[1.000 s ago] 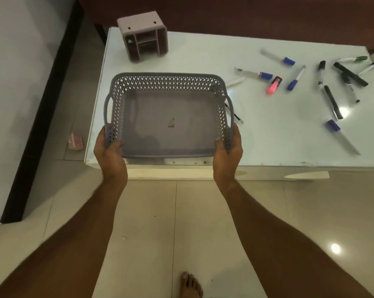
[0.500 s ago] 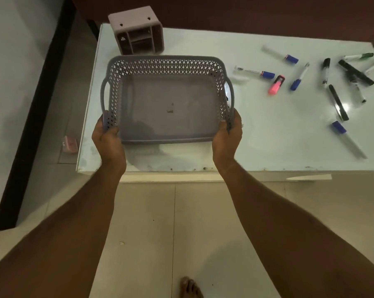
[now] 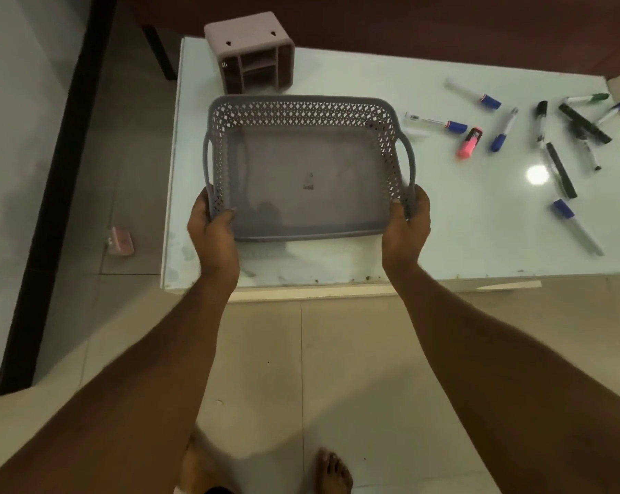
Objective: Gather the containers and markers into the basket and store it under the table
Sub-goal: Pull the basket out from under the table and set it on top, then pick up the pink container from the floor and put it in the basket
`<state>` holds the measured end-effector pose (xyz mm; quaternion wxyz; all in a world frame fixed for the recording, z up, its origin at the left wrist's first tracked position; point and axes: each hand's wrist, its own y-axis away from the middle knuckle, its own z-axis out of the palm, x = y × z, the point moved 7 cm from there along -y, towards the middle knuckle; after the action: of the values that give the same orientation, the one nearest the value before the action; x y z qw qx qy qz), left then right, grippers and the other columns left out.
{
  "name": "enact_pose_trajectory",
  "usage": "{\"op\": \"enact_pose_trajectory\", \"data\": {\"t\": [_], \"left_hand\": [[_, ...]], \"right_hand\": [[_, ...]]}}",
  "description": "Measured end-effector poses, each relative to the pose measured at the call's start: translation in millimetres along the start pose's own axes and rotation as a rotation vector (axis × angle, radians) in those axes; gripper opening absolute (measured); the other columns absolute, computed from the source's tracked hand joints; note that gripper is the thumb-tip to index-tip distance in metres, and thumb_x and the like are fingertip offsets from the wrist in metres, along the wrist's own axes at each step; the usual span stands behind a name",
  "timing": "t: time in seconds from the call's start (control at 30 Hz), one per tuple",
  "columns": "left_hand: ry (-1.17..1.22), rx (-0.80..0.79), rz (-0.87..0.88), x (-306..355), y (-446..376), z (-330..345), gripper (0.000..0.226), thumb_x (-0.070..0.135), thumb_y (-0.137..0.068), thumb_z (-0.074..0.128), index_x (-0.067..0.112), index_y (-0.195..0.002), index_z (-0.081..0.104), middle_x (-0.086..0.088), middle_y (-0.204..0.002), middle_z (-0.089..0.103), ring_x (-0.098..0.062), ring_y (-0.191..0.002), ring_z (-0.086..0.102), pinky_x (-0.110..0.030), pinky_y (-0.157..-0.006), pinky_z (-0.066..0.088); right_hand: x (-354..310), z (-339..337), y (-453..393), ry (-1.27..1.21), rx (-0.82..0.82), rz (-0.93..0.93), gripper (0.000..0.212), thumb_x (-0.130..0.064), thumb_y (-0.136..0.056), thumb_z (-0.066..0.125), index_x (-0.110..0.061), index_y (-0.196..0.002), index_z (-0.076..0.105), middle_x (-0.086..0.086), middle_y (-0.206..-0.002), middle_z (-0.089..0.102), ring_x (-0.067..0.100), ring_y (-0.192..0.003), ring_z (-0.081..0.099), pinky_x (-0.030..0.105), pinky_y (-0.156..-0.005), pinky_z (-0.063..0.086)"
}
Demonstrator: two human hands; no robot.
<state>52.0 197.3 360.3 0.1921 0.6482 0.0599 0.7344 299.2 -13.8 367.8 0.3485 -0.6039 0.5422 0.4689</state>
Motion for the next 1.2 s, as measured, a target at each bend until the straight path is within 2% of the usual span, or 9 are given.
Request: {"op": "enact_pose_trajectory", "data": {"t": [0.07, 0.17, 0.3, 0.47, 0.6, 0.73, 0.8, 0.93, 1.2], "left_hand": [[-0.012, -0.059, -0.018, 3.1, -5.5, 0.2, 0.047, -0.015, -0.088, 0.05, 0.005, -0.128, 0.064, -0.008, -0.117, 0.068, -0.013, -0.106, 0.067, -0.02, -0.089, 0.054], [0.008, -0.113, -0.04, 13.8, -14.1, -6.7, 0.045, -0.013, -0.092, 0.052, 0.005, -0.132, 0.062, -0.011, -0.13, 0.067, -0.013, -0.118, 0.064, -0.019, -0.093, 0.054], [-0.024, -0.099, -0.023, 40.4, -34.7, -31.7, 0.054, -0.001, -0.095, 0.06, 0.005, -0.147, 0.048, -0.007, -0.152, 0.052, -0.015, -0.141, 0.047, -0.027, -0.116, 0.041], [-0.217, -0.103, 0.068, 86.3, -77.3, -82.5, 0.064, 0.011, -0.096, 0.064, 0.012, -0.155, 0.038, 0.001, -0.16, 0.04, -0.011, -0.147, 0.036, -0.025, -0.12, 0.03], [-0.429, -0.118, 0.172, 114.7, -112.2, -137.3, 0.064, 0.016, -0.097, 0.063, 0.018, -0.156, 0.036, 0.002, -0.16, 0.037, -0.009, -0.146, 0.034, -0.016, -0.115, 0.028], [-0.562, -0.104, 0.129, 117.7, -152.1, -205.9, 0.066, 0.039, -0.093, 0.061, 0.033, -0.153, 0.036, -0.012, -0.153, 0.047, -0.032, -0.14, 0.046, -0.052, -0.117, 0.039], [-0.598, -0.059, 0.125, 118.6, -170.1, -239.0, 0.068, 0.043, -0.089, 0.06, 0.03, -0.152, 0.038, -0.004, -0.154, 0.047, -0.024, -0.141, 0.046, -0.05, -0.118, 0.038], [-0.612, 0.068, 0.079, 108.9, -198.7, -291.0, 0.067, 0.027, -0.095, 0.063, 0.019, -0.156, 0.035, -0.002, -0.16, 0.039, -0.018, -0.146, 0.037, -0.028, -0.116, 0.028], [-0.695, 0.144, -0.121, 37.6, -268.5, -364.9, 0.063, 0.028, -0.1, 0.061, 0.018, -0.156, 0.033, -0.005, -0.161, 0.037, -0.024, -0.147, 0.037, -0.037, -0.117, 0.032]], "right_hand": [[-3.8, 0.8, 7.0, 0.057, 0.007, 0.015, 0.042, -0.017, -0.104, 0.058, -0.009, -0.145, 0.049, 0.001, -0.134, 0.061, 0.018, -0.123, 0.059, 0.021, -0.103, 0.051], [-19.9, -4.3, 22.3, 0.195, 0.113, -0.038, 0.064, -0.025, -0.1, 0.06, -0.005, -0.155, 0.034, 0.01, -0.156, 0.043, 0.024, -0.145, 0.04, 0.04, -0.122, 0.037], [-66.7, 7.6, 43.5, 0.38, 0.181, -0.235, 0.067, -0.029, -0.095, 0.058, -0.008, -0.154, 0.035, 0.01, -0.155, 0.043, 0.024, -0.146, 0.039, 0.046, -0.121, 0.038], [-115.9, 88.4, 80.0, 0.537, -0.035, -0.447, 0.065, -0.025, -0.097, 0.061, -0.006, -0.154, 0.037, 0.016, -0.157, 0.041, 0.029, -0.147, 0.038, 0.044, -0.122, 0.035], [-142.8, 179.2, 112.6, 0.577, -0.228, -0.471, 0.07, -0.036, -0.097, 0.053, -0.006, -0.156, 0.033, 0.016, -0.161, 0.037, 0.03, -0.15, 0.033, 0.038, -0.124, 0.026], [-165.2, 272.8, 152.3, 0.569, -0.419, -0.578, 0.069, -0.039, -0.1, 0.049, -0.007, -0.158, 0.031, 0.013, -0.165, 0.032, 0.026, -0.154, 0.028, 0.036, -0.126, 0.025], [-170.5, 317.8, 173.3, 0.548, -0.504, -0.627, 0.066, -0.032, -0.101, 0.055, -0.007, -0.157, 0.032, 0.01, -0.164, 0.032, 0.023, -0.153, 0.028, 0.031, -0.125, 0.025], [-159.0, 401.0, 208.7, 0.562, -0.673, -0.659, 0.066, -0.03, -0.1, 0.06, -0.009, -0.156, 0.032, 0.01, -0.162, 0.033, 0.024, -0.151, 0.032, 0.035, -0.124, 0.031], [-66.9, 541.3, 237.2, 0.741, -0.982, -0.536, 0.066, -0.033, -0.104, 0.054, -0.009, -0.159, 0.028, 0.01, -0.164, 0.032, 0.023, -0.153, 0.028, 0.036, -0.124, 0.028]]}}
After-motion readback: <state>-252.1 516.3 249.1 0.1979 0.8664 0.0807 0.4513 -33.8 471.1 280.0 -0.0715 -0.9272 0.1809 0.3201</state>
